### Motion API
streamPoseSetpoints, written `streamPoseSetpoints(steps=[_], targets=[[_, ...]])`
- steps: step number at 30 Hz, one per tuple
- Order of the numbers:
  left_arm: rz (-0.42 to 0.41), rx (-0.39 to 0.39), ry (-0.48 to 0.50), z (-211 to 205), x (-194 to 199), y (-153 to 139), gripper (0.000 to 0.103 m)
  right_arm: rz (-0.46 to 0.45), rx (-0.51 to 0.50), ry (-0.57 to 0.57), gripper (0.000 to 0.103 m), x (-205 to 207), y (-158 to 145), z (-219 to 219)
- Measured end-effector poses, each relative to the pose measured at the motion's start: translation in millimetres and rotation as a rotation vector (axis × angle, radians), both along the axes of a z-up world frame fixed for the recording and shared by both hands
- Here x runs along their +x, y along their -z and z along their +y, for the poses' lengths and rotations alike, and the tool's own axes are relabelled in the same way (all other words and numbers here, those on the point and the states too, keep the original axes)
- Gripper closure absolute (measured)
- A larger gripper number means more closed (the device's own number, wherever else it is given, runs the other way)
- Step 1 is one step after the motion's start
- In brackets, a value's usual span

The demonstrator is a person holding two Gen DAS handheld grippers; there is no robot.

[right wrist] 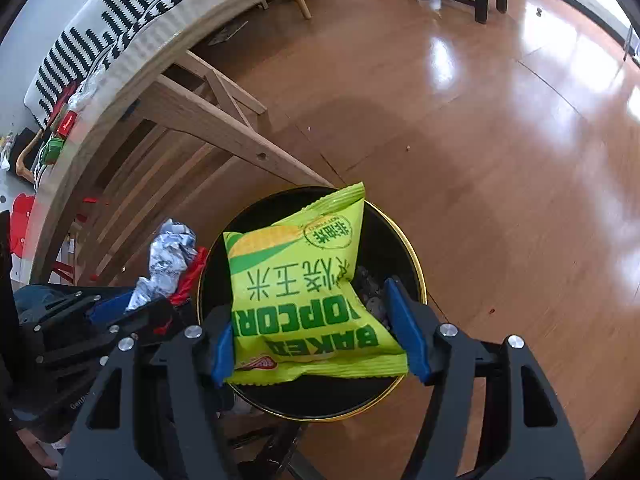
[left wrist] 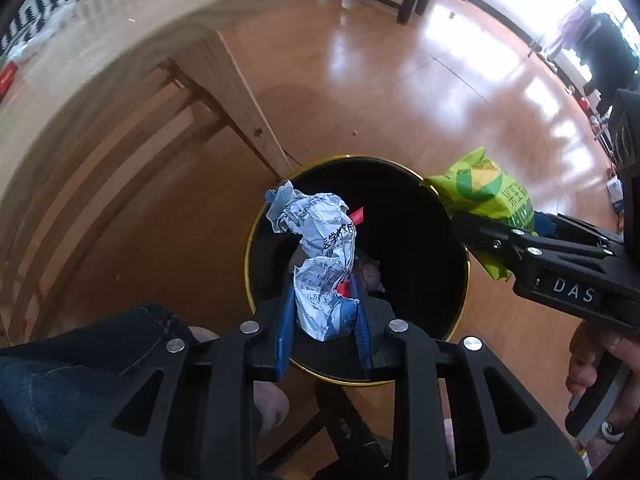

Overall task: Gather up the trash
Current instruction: 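Carry both held items over the black trash bin and open both grippers, then move both open grippers back to the table toward the green piece and bubble wrap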

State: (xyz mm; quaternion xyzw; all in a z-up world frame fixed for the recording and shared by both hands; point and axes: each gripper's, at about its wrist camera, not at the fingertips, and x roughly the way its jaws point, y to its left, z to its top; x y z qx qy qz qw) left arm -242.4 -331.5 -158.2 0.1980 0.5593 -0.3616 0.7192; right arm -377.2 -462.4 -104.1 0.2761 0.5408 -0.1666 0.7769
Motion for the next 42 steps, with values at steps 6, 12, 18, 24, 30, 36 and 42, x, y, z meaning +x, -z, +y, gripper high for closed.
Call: streamPoseSetpoints(steps=[6,12,18,24,30,36,42], targets=[[0.015,0.005,0.021,-4.7,4.1,3.7,0.077,0.0,0.009,0.016,0.038,-3.2,0.4,-1.6],[0.016,0.002,0.032,-10.5,3.3,2.0,0.077,0.009,0.027,0.026,0.038,-1.6,5.9,-6.2],[0.026,-0.019,0.035,-8.0,0.4,-0.4,0.077,0.003,0.043,0.036,0.038,-2.2,9.6,-9.8],[0.027,-0.034,0.044,-7.7,-4.0,-4.3,0.077,-0.011,0.061,0.052,0.038,-6.3,12.3,-10.8],[0.031,0.003,0.046,-11.3,-5.7,-0.4,0.051,-0.029,0.108,0.078,0.038,-15.7,17.3,-17.4],[0.019,-0.045,0.053,-9.0,-11.4,-8.8,0.012,-0.113,0.175,0.138,0.029,-22.9,1.3,-28.5],[-0.02,-0.173,-0.029,20.0,1.9,-57.8,0.012,-0.205,0.109,0.153,0.024,-15.4,-44.2,-36.1]])
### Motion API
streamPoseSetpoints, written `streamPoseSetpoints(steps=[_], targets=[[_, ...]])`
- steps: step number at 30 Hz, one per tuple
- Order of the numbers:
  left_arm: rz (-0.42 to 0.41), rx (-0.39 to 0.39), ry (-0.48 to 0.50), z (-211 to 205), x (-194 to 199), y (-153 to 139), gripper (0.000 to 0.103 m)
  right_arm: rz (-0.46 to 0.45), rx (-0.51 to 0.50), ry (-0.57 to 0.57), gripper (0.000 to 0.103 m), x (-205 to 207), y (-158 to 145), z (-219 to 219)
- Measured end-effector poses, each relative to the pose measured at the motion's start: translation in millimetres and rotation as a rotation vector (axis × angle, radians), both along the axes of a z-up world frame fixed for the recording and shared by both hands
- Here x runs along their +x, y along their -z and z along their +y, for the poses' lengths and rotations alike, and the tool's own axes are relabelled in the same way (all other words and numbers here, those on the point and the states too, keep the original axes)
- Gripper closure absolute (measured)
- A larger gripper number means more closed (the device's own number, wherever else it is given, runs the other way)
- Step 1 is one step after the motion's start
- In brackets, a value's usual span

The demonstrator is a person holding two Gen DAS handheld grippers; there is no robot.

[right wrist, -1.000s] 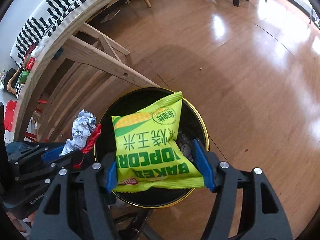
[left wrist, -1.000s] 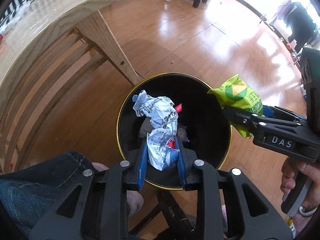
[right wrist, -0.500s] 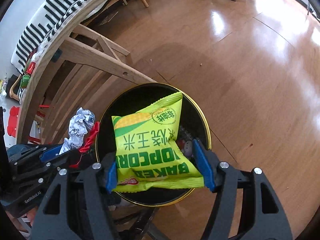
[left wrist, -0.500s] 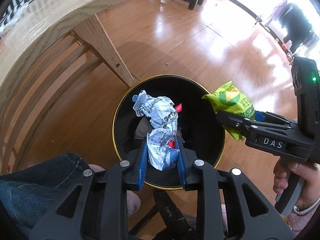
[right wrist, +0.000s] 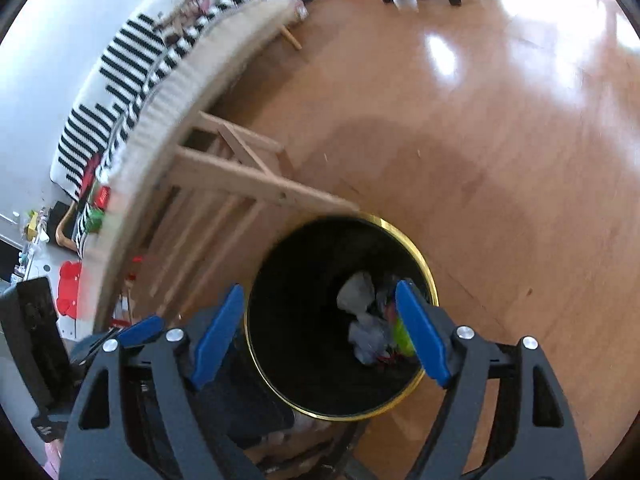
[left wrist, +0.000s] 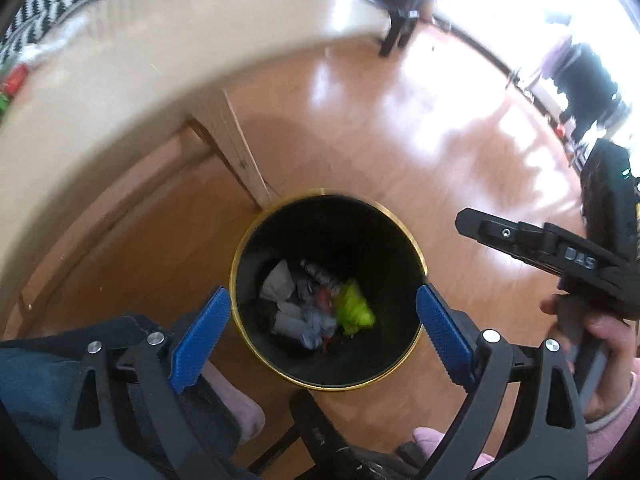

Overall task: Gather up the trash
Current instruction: 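Move both open grippers back to the table toward the green piece and bubble wrap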

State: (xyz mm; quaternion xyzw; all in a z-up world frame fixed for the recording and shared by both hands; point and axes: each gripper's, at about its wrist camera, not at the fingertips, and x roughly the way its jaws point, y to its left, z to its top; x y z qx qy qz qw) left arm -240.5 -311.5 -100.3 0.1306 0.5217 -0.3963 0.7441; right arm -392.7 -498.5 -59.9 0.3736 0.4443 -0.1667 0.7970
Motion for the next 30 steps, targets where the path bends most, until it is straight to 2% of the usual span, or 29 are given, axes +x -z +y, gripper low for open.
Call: streamPoseSetpoints(steps=[3,5,8,9,11,14,18,20,23,25,30], targets=[[-0.121,0.0,-0.04,26.3,13.9,-35.7,0.012,-0.016,-0.087,-0.043,0.02,19.8,-22.8,10.3],[-0.191,0.004,-0.112,51.9,29.9,-56.7,0.012,-0.034,-0.164,-0.107,0.017,45.1,-41.5,27.0],[-0.234,-0.017,-0.233,98.3,62.3,-77.6,0.01,-0.066,-0.222,-0.202,0.015,82.4,-60.0,53.5],[-0.245,-0.019,-0.264,113.6,72.5,-80.7,0.009,-0.074,-0.233,-0.231,0.011,95.3,-63.4,61.4],[-0.279,0.023,-0.354,147.7,99.4,-80.5,0.009,-0.075,-0.268,-0.302,0.008,126.7,-66.4,85.5],[-0.262,0.093,-0.467,193.0,136.3,-65.6,0.009,-0.054,-0.308,-0.386,0.008,167.7,-61.2,116.4],[-0.185,0.102,-0.569,237.9,170.4,-45.0,0.009,-0.043,-0.326,-0.473,0.007,210.3,-53.0,148.2],[-0.153,0.096,-0.588,248.6,181.4,-33.6,0.009,-0.022,-0.369,-0.52,0.007,232.0,-47.5,165.0],[-0.236,0.136,-0.569,247.5,185.6,-26.2,0.006,0.01,-0.421,-0.574,0.007,250.6,-36.0,181.7],[-0.256,0.119,-0.547,240.4,184.4,-26.1,0.006,0.02,-0.51,-0.612,0.006,260.6,-28.6,194.6],[-0.262,0.094,-0.487,214.4,200.4,-22.8,0.006,-0.014,-0.509,-0.67,0.005,286.7,-23.5,201.1]])
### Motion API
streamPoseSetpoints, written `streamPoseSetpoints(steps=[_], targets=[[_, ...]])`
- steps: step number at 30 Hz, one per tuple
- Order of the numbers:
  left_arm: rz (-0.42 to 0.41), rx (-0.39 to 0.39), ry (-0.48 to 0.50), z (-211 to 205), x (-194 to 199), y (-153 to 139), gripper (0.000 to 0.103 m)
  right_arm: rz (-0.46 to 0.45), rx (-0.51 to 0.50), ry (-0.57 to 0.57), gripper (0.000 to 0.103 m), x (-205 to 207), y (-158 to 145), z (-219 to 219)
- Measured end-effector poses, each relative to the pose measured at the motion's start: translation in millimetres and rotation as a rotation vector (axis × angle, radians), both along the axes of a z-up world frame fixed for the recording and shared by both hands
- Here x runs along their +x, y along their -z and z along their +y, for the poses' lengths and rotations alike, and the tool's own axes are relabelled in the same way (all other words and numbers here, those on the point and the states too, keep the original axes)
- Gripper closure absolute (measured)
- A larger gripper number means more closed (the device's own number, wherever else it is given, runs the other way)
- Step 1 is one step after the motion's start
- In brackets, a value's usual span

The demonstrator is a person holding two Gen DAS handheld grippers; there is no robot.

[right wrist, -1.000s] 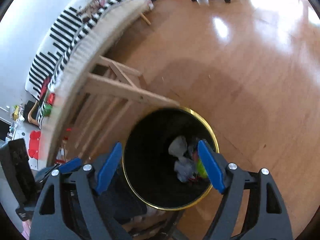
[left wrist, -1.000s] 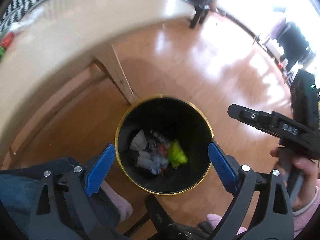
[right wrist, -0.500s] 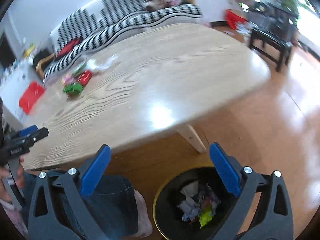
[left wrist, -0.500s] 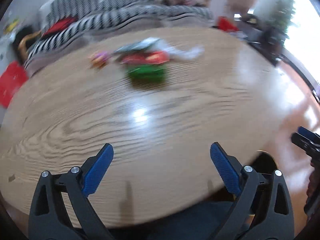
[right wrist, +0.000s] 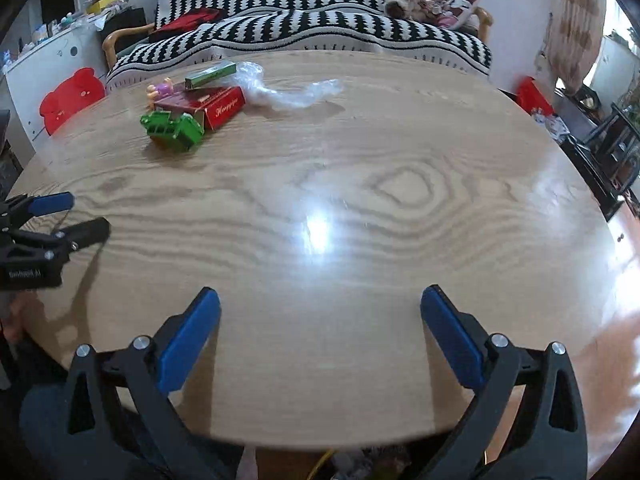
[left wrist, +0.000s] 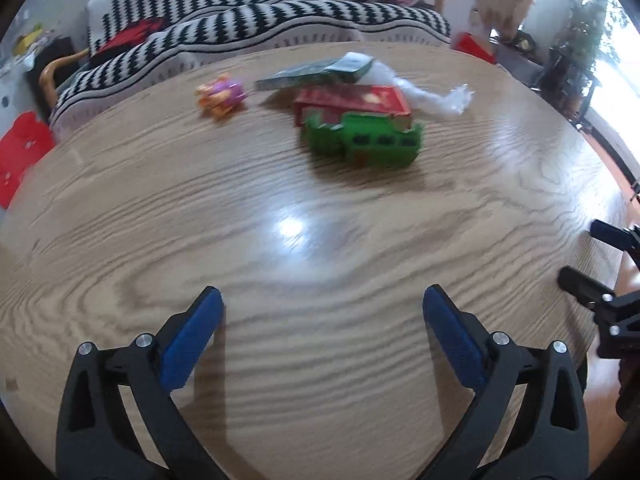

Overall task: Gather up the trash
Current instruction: 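Move both open grippers back to the table toward the green piece and bubble wrap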

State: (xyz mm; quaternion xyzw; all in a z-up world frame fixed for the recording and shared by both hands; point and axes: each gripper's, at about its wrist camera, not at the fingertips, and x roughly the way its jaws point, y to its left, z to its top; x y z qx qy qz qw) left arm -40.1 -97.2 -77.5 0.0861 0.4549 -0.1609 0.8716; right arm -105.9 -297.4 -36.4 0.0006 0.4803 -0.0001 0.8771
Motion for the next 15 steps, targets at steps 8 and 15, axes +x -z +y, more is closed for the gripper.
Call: streamPoseSetpoints(steps=[8,15], targets=[[0.002,-0.026,0.059,-36.3,38.9,3.4,0.006,0.033,0.003,-0.062,0.005,66.1,3.0,1.9],[0.095,-0.121,0.013,-35.9,78.6,-2.2,0.006,0.034,0.004,-0.07,0.005,114.6,7.7,10.4]])
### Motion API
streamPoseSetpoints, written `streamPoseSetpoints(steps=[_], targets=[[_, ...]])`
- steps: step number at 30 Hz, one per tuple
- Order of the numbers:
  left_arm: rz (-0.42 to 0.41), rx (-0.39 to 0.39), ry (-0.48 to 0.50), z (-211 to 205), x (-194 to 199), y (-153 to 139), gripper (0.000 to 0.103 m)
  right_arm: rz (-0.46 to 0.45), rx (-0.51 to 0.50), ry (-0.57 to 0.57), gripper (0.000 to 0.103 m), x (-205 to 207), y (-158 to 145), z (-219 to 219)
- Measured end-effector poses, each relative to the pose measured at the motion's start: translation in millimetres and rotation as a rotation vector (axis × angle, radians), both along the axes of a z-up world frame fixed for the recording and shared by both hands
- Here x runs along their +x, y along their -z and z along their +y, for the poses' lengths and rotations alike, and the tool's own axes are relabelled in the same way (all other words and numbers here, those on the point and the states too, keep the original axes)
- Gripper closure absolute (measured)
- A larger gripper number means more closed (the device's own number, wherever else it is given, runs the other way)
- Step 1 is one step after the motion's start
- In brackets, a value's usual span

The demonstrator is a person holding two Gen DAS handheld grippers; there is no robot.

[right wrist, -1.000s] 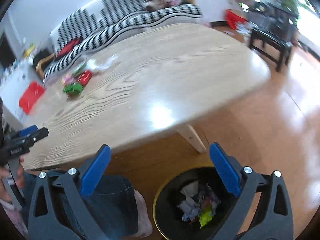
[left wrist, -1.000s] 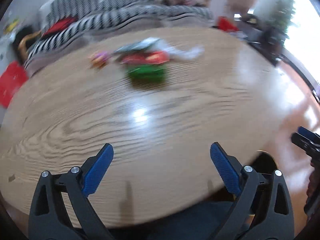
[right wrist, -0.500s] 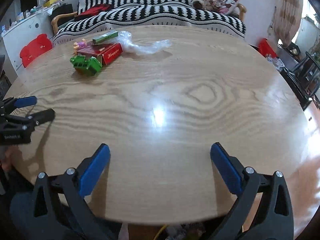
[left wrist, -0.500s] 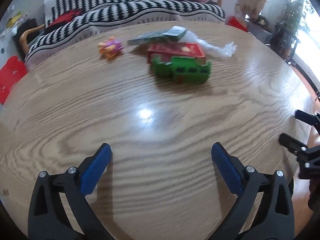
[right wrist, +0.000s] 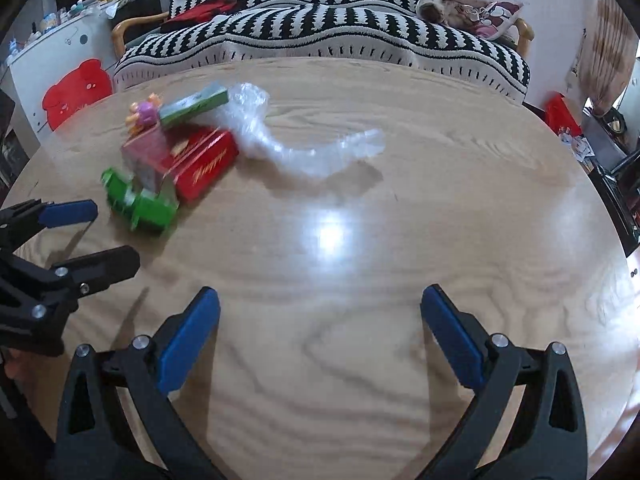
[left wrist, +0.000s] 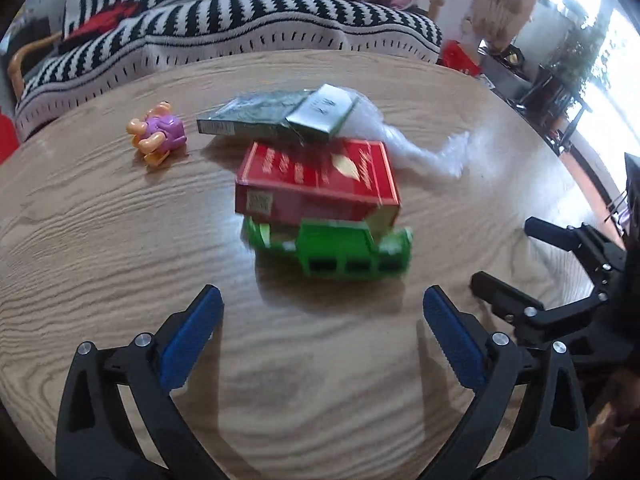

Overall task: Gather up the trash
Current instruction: 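Move both open grippers back to the table toward the green piece and bubble wrap, then grasp the green plastic piece with the left gripper while the right gripper grasps the bubble wrap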

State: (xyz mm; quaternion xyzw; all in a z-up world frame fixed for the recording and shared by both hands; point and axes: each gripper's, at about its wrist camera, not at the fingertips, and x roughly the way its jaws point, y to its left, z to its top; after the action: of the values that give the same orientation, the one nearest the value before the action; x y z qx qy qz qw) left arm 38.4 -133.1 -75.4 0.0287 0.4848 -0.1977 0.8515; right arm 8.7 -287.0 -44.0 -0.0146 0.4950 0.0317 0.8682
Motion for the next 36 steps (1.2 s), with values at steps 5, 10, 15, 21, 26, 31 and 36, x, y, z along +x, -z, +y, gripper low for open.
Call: streamPoseSetpoints(steps=[5,10,15,21,26,31,36], targets=[[0.028,-0.012,-0.017,-2.0,13.1,-2.4,0.006,0.005,-0.014,0.002,0.005,20.4,0.2,0.2],[0.015,0.042,-0.02,-9.0,21.0,-1.3,0.006,0.028,-0.015,-0.027,0.006,44.3,1.5,3.6],[-0.02,0.163,0.04,-17.5,19.7,4.8,0.006,-0.027,-0.191,-0.163,0.006,57.0,-3.9,29.9],[0.002,0.092,0.018,-2.4,31.4,1.3,0.007,-0.002,-0.271,-0.259,0.006,79.4,-3.9,43.3],[0.021,0.096,0.018,5.2,37.8,-4.4,0.033,0.116,-0.178,-0.303,0.01,104.4,-1.8,42.1],[0.047,0.093,0.034,12.8,44.0,-8.1,0.062,0.274,-0.043,-0.319,0.054,132.6,-2.4,33.2],[0.049,0.083,0.061,18.2,38.8,-21.4,0.062,0.31,-0.104,-0.276,0.096,132.1,-9.0,34.1]])
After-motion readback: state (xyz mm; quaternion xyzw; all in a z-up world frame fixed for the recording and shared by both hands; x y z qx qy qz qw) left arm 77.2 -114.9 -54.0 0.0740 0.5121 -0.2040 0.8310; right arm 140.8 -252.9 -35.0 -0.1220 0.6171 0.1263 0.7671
